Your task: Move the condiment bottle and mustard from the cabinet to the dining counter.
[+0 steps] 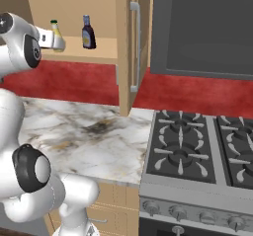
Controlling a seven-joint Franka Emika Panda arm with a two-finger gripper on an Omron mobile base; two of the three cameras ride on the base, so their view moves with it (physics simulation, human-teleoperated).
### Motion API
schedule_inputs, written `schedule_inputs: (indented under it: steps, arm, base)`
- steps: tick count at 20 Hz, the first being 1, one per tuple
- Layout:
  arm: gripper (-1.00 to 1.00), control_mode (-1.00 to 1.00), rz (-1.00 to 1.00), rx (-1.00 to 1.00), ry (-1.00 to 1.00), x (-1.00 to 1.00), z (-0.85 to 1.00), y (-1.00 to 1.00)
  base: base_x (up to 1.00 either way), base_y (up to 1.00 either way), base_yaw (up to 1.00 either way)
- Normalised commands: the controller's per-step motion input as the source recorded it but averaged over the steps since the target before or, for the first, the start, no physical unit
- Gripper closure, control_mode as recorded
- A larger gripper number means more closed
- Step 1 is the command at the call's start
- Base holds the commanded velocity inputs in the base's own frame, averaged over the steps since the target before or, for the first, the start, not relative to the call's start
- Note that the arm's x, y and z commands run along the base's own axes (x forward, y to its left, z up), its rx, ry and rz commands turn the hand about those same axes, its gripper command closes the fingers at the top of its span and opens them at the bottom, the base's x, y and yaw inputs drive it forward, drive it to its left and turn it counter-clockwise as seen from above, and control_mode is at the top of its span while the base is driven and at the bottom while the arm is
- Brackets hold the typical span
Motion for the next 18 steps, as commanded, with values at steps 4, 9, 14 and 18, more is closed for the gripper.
schedule_inputs:
  steps: [4,9,14,18]
  arm:
    - [-1.00,-1.00,0.00,-0.04,0.00,0.35,0.01,0.00]
    - [-1.00,-1.00,0.00,-0.04,0.00,0.26,0.05,0.00]
    - [-1.00,-1.00,0.00,-0.03,0.00,0.18,0.10,0.00]
    - [-1.00,-1.00,0.00,-0.02,0.00,0.13,0.12,0.00]
  base:
    - [0.00,0.00,0.00]
    - [0.00,0.00,0.00]
    - [0.00,0.00,0.00]
    - [0.00,0.00,0.00]
